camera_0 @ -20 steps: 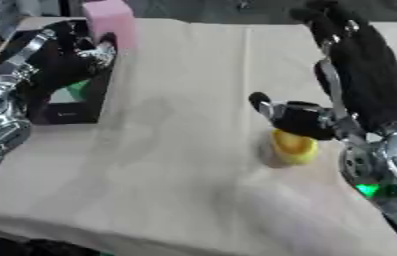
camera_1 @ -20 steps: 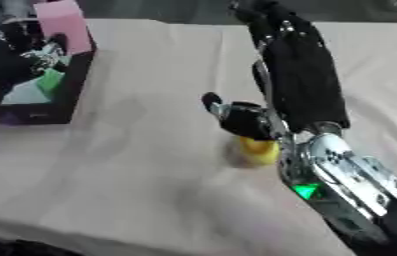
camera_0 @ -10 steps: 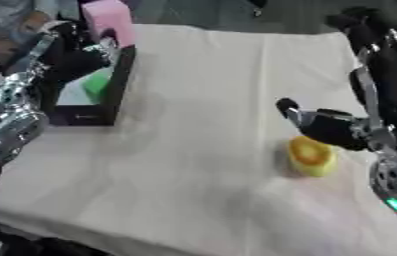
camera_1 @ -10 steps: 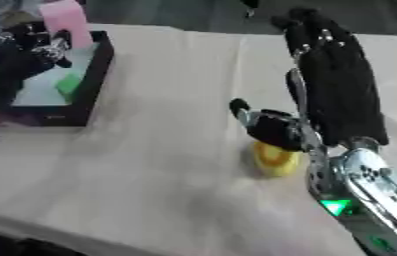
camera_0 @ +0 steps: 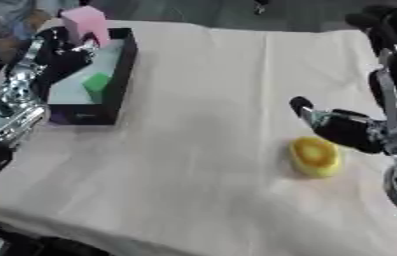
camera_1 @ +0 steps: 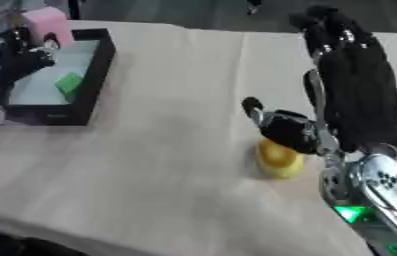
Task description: Pick up the objects with one hand, pass them to the other hand, and then place them into the box on the other side of the table.
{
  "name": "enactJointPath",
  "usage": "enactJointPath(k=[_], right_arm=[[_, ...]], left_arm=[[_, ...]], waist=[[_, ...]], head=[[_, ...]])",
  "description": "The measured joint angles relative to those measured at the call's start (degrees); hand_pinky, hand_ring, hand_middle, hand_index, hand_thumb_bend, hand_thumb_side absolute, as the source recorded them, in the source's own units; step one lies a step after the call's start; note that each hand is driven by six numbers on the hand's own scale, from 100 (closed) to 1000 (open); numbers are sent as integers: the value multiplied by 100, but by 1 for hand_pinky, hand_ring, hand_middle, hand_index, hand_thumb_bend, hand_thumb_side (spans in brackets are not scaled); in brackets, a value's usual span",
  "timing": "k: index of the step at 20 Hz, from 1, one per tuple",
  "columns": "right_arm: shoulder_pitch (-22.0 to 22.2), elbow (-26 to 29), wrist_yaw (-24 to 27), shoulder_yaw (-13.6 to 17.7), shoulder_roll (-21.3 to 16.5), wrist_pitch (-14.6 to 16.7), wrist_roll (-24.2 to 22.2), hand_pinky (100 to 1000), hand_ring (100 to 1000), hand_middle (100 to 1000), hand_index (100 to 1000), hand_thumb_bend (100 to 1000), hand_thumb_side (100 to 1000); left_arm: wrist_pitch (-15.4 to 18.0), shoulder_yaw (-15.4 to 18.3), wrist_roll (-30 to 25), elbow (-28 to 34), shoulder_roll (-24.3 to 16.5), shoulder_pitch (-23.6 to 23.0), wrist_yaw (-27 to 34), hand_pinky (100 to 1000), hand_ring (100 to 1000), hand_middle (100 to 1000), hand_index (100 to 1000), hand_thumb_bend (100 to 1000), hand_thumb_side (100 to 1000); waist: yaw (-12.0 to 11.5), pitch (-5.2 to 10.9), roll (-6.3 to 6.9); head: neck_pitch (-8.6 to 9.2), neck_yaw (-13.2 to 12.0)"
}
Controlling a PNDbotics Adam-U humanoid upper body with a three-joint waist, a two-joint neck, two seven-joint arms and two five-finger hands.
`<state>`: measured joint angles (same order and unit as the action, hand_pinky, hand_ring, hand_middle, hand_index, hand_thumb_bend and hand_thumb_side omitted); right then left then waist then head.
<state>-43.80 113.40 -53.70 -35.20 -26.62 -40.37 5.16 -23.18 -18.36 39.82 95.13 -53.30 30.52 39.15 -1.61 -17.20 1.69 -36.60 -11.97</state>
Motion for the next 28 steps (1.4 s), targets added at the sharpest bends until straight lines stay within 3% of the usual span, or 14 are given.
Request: enactJointPath(k=[4,6,8,10,12,13,14,15,20,24,26,28], right_arm=[[3,0,12,16,-42,0,56,868,879,851,856,662,260],[5,0,18,17,-43,2,76,868,879,852,856,662,261],[15,0,38,18,-44,2,86,867,879,851,856,663,260],[27,0,54,19,-46,0,91,867,878,851,855,662,260],[28,0,58,25,-48,2,96,867,877,851,855,662,259],[28,0,60,34,-50,5,102,868,877,851,855,662,259],[28,0,63,41,-56,9,111,868,877,851,856,661,259],[28,0,66,49,-60,17,121,869,877,851,856,660,260],[38,0,107,51,-88,52,156,869,876,851,855,658,258],[46,0,112,52,-90,79,183,869,875,851,855,657,256],[46,0,114,52,-90,90,195,869,875,851,854,658,255],[46,0,124,53,-90,98,203,870,874,851,854,657,255]], left_arm=[[15,48,15,-310,46,7,-55,1000,656,519,391,100,265],[16,51,16,-411,47,7,-61,1000,714,582,477,100,265],[2,53,2,-482,48,10,-117,1000,776,657,647,100,268],[-35,58,-35,-534,48,20,-248,1000,806,693,735,100,249],[-102,60,-102,-548,48,23,-398,1000,831,721,779,100,165],[-156,57,-156,-549,48,23,-473,1000,851,741,812,100,196],[-226,50,-226,-546,48,23,-570,1000,866,752,830,113,310],[-307,49,-307,-535,48,23,-686,1000,880,764,846,195,400],[-702,50,-702,-521,49,33,-1308,1000,907,785,878,323,541],[-903,70,-903,-513,50,70,-1661,1000,908,785,880,282,509],[-957,89,-957,-513,52,73,-1763,1000,906,783,880,241,443],[-983,96,-983,-523,54,76,-1811,1000,902,779,878,144,330]], waist=[[11,-11,0],[12,-11,0],[14,-11,0],[21,-11,0],[31,-11,0],[37,-11,0],[40,-11,0],[42,-11,0],[46,-11,0],[44,-11,0],[38,-11,0],[38,-11,0]], head=[[0,-12],[0,-24],[0,-28],[0,-34],[0,-42],[0,-44],[0,-45],[0,-46],[0,-50],[0,-50],[0,-50],[0,-50]])
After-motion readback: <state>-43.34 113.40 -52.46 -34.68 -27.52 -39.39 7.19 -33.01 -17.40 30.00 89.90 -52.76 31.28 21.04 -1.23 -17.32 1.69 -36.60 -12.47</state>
